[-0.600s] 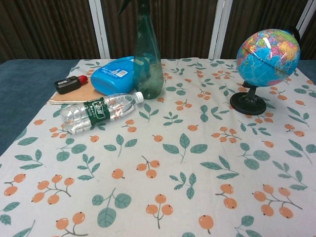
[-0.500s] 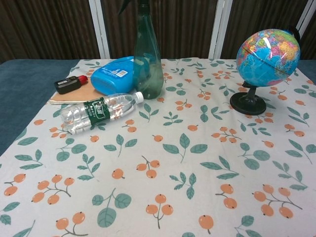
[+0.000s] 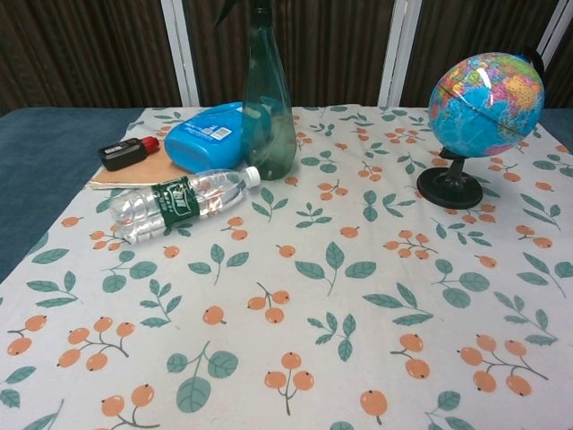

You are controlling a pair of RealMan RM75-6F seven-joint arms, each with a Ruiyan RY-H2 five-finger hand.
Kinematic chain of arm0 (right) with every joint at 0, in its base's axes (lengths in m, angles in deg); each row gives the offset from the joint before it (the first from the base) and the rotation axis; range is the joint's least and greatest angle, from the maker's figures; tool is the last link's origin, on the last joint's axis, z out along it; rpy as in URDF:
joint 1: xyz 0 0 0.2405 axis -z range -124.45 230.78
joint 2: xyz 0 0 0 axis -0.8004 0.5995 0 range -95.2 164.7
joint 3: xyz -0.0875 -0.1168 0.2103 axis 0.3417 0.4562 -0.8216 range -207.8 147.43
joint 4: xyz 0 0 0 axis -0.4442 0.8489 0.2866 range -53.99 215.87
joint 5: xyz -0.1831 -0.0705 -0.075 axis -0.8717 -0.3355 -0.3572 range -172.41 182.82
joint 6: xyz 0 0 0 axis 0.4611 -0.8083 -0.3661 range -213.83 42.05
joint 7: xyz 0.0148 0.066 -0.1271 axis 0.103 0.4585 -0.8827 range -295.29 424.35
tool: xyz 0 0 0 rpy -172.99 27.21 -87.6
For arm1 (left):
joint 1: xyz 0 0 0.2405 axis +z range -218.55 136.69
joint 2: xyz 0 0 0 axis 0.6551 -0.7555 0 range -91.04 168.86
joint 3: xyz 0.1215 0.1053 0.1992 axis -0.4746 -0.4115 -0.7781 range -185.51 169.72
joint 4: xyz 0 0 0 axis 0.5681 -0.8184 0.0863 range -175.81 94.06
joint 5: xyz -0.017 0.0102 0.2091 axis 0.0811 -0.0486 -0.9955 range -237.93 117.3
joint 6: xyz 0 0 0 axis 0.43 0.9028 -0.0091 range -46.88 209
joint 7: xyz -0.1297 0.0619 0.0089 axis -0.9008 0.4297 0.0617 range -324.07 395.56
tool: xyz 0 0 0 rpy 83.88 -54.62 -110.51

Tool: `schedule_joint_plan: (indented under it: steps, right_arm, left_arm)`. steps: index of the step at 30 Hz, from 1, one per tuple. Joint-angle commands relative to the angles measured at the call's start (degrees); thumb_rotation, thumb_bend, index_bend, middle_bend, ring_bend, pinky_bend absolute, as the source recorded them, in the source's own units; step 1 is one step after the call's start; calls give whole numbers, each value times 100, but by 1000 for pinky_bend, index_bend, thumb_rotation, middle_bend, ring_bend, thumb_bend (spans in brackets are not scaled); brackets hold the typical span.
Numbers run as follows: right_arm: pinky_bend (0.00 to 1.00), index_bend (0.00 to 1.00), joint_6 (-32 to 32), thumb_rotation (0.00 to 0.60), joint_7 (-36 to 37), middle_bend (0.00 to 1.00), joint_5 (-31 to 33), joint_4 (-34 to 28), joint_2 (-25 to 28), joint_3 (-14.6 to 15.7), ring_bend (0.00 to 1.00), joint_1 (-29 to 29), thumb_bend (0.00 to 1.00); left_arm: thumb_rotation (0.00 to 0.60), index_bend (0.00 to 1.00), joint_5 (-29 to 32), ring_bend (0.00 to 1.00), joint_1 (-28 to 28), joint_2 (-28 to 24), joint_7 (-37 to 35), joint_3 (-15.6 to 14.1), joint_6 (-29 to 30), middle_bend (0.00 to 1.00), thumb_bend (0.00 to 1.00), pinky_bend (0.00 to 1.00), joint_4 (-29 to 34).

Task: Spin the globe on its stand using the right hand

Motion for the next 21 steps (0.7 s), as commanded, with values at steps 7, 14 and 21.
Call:
schedule_joint_plan:
  steps: [7,14,21]
  right_arm:
    - [0,0,1131,600,-454,0,1371,332,-988,-1219,0,-1616,117]
    - [0,0,1306,600,-1380,0,2166,564,-1292,-1348,0,-2132,117]
    - [0,0,1346,600,-1497,0,2476,814,-1343,-1289,0,-2267,117]
  left_arm:
    - [600,0,259,0,4,-66,153,28,-201,0,440,0,141]
    - [600,0,373,0,19,-100,117,66,-234,0,441,0,152]
    - [600,0,392,0,2,-107,111,68,-291,0,441,0,164]
